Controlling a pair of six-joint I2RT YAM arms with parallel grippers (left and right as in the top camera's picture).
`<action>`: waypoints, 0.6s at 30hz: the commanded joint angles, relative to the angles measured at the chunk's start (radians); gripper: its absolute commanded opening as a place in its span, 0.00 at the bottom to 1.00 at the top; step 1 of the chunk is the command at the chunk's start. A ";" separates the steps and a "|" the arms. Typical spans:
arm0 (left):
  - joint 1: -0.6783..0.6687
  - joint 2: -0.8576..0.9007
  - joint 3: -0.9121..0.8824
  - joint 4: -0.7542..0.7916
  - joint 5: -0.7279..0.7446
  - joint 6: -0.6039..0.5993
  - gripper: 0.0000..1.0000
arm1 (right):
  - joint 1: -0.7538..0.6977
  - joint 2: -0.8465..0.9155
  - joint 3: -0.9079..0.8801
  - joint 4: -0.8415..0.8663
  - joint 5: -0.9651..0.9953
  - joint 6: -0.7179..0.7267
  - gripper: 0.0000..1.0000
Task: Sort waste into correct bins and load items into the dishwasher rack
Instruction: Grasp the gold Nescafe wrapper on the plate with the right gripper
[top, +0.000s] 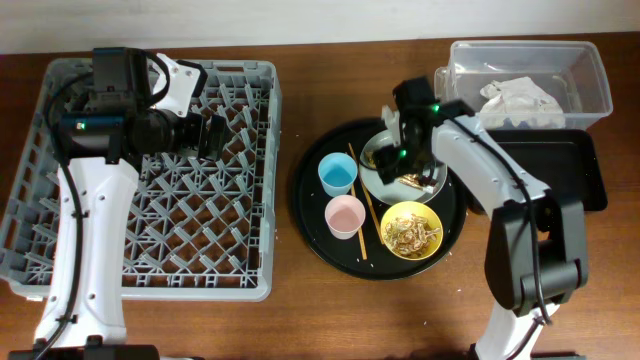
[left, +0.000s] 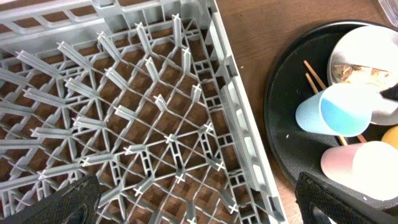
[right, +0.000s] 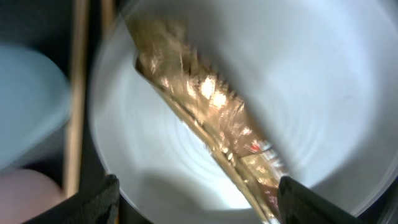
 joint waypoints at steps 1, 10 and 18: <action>-0.004 0.005 0.021 0.000 0.011 0.012 1.00 | 0.001 -0.030 0.092 0.000 -0.002 -0.048 0.89; -0.004 0.005 0.021 0.000 0.011 0.012 1.00 | -0.001 0.111 0.055 0.050 -0.008 -0.336 0.83; -0.004 0.005 0.021 0.000 0.011 0.012 1.00 | -0.001 0.201 0.044 0.059 -0.051 -0.306 0.54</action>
